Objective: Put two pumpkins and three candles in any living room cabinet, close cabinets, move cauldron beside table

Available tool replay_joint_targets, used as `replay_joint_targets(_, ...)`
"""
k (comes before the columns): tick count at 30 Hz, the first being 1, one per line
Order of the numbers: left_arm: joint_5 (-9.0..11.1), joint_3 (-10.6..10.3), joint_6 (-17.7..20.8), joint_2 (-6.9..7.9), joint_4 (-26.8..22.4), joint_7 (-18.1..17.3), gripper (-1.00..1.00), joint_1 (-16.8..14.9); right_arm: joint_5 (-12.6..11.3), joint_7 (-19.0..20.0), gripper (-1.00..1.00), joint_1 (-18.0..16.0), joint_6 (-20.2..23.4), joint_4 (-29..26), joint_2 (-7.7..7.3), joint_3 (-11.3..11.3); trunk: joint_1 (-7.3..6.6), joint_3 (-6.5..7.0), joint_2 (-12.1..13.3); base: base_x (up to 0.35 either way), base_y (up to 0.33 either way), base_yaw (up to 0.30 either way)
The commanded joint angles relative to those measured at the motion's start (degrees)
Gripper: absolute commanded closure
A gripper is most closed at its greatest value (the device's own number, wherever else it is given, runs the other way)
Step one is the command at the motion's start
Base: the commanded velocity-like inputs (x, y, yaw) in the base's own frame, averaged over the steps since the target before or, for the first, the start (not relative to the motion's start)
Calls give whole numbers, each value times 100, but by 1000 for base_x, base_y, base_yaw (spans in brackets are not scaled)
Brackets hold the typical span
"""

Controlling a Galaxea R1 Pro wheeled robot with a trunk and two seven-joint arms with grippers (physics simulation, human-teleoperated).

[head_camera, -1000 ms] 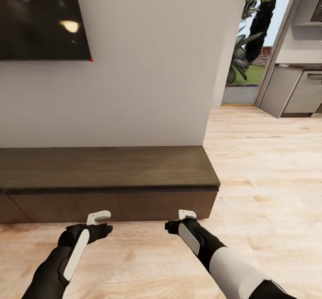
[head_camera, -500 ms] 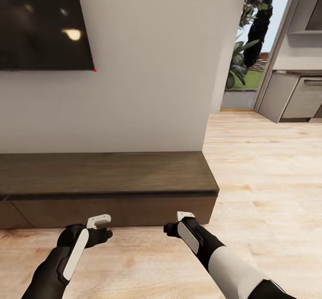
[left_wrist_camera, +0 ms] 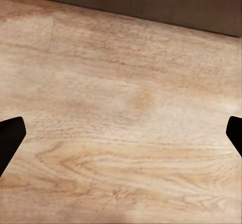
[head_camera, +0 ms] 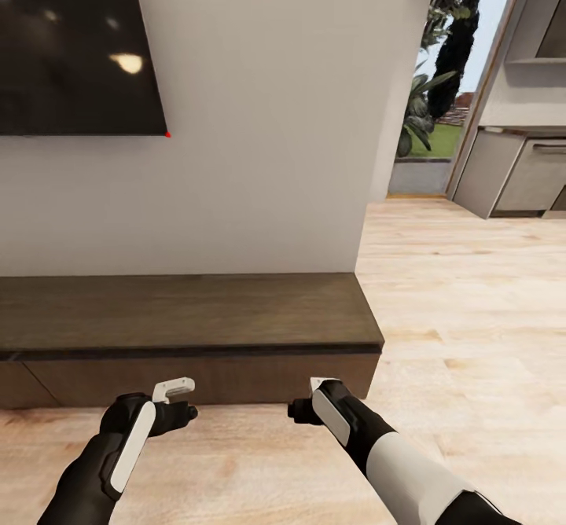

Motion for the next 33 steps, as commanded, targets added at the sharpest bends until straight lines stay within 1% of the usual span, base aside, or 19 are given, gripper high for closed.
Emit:
replay_joint_targets(1,61,0,28,0,-5,52,-100,-3,-47,-55,-100,-1,112,-8,-8,38,-24,13,39,0,0,0)
replay_joint_targets(5,61,-1,90,-2,1,53,-100,-3,-76,-56,-100,22,256,-8,-60,23,-111,85,200,0,0,0)
replay_joint_targets(10,59,-5,168,6,100,48,-100,-3,-91,-48,-100,26,197,29,-82,31,-221,175,400,0,0,0)
replay_joint_targets(15,36,-6,103,0,670,66,-100,-3,-79,-47,-100,35,47,48,-94,34,-331,264,601,0,0,0)
replay_joint_targets(17,21,-10,-126,5,1045,69,-100,-3,-84,-48,-100,40,-155,57,-99,36,-375,300,681,0,0,0)
replay_joint_targets(18,18,-10,-214,7,1139,69,-100,-3,-83,-48,-100,70,-254,59,-97,38,-397,318,721,0,0,0)
replay_joint_targets(19,15,-10,-401,11,1326,70,-100,-3,-80,-48,-100,97,-293,60,-96,40,-419,336,761,0,0,0)
replay_joint_targets(20,1,-14,-809,14,1806,70,-100,-3,-55,-54,-100,273,-401,59,-93,46,-441,354,801,0,0,0)
replay_joint_targets(24,-22,-16,-956,7,2029,76,-100,-3,-50,-42,-100,350,-429,68,-107,35,-529,426,962,0,0,0)
replay_joint_targets(33,-27,-22,-987,19,2075,78,-100,-3,-27,-50,-100,366,-424,72,-101,50,-726,588,1323,0,0,0)
